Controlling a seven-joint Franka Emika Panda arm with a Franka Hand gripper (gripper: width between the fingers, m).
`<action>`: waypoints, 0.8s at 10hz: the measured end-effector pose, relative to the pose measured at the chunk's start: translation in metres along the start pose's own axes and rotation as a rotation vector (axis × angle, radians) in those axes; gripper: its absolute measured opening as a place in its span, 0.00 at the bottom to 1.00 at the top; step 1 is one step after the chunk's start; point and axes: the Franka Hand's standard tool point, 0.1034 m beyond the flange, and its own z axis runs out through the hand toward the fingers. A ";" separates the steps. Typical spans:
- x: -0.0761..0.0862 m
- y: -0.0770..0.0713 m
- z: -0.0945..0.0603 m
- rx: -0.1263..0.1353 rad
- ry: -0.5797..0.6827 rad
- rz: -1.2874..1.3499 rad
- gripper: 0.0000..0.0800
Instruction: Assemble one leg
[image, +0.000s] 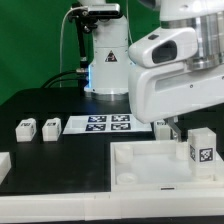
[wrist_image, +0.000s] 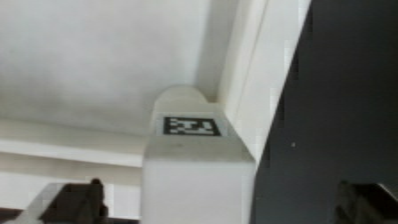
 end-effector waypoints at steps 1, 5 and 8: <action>-0.002 0.000 0.005 0.008 -0.030 0.003 0.81; -0.004 0.000 0.015 -0.003 0.023 0.003 0.80; -0.003 0.002 0.015 -0.005 0.025 0.035 0.59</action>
Offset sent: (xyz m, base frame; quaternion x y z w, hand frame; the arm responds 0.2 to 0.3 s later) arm -0.0108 0.0036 -0.0029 -0.0045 0.0509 0.0118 0.9986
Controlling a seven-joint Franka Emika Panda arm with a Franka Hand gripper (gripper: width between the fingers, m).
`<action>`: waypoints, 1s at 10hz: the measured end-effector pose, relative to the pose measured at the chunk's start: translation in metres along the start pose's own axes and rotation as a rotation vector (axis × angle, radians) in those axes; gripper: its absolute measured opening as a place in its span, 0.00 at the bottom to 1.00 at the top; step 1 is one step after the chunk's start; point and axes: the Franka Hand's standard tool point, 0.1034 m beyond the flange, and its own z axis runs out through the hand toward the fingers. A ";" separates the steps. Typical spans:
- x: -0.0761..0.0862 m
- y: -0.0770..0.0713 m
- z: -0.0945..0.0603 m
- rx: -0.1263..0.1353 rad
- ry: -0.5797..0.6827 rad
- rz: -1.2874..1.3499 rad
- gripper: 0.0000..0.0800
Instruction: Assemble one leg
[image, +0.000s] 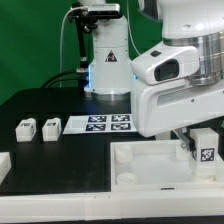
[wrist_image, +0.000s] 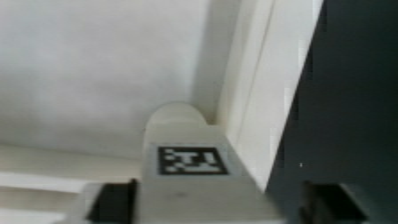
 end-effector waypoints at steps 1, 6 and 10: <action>0.000 0.004 0.000 -0.001 0.000 0.064 0.38; 0.003 0.008 0.001 0.044 0.024 0.614 0.37; 0.005 0.004 0.004 0.119 0.063 1.209 0.37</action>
Offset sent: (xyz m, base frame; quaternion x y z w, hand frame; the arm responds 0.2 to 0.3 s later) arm 0.0100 -0.0103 -0.0028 0.0142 0.0130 0.2143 0.9766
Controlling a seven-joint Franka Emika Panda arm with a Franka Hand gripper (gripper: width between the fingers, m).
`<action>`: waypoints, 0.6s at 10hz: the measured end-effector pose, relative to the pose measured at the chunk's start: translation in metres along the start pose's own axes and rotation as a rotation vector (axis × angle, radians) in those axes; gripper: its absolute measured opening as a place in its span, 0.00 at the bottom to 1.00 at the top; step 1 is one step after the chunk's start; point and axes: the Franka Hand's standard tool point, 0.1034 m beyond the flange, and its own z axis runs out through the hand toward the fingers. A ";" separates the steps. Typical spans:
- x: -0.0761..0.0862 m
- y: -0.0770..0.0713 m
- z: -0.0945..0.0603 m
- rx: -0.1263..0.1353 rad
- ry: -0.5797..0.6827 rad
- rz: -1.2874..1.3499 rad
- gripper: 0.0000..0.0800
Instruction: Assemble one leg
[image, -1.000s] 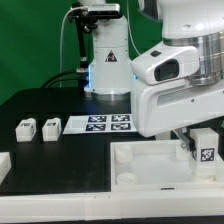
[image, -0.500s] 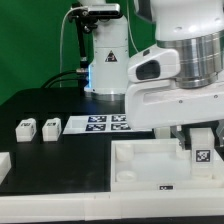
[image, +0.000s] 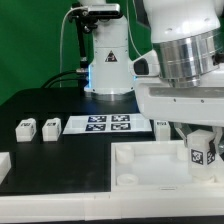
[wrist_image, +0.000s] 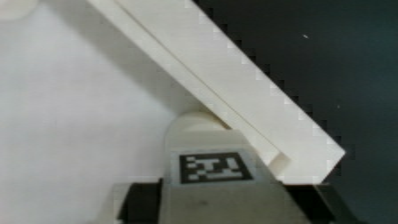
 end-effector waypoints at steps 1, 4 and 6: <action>-0.001 -0.001 0.000 0.013 -0.020 0.150 0.37; -0.003 -0.003 0.001 0.028 -0.046 0.260 0.37; -0.003 -0.003 0.001 0.030 -0.044 0.175 0.70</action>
Offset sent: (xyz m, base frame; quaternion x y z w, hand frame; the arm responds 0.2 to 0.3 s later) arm 0.0000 0.0000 0.0000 0.0000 0.0000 0.0000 1.0000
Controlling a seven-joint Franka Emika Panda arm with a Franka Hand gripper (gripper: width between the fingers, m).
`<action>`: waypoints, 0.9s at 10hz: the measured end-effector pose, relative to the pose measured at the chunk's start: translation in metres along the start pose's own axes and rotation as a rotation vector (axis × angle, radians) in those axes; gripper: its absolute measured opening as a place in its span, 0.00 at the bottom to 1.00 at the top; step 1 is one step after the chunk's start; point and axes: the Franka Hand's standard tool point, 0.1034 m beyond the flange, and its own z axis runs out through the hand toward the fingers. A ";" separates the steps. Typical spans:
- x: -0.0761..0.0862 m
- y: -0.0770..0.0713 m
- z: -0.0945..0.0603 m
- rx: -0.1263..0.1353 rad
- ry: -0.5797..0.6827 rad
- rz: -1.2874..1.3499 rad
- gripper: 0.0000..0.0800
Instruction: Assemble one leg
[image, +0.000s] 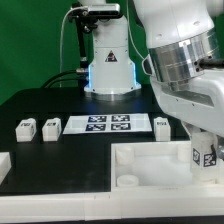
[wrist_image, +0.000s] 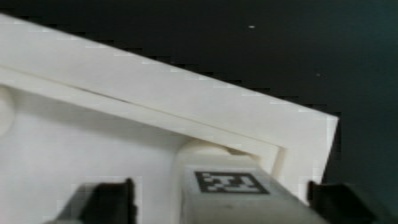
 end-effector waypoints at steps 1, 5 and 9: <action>-0.001 0.001 0.000 -0.013 0.001 -0.110 0.78; 0.005 0.000 -0.006 -0.078 0.025 -0.746 0.81; 0.008 -0.007 -0.006 -0.135 0.061 -1.373 0.81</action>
Offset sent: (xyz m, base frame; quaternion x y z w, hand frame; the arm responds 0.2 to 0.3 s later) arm -0.0034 -0.0200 0.0106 -0.0228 0.0187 -0.3535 0.9350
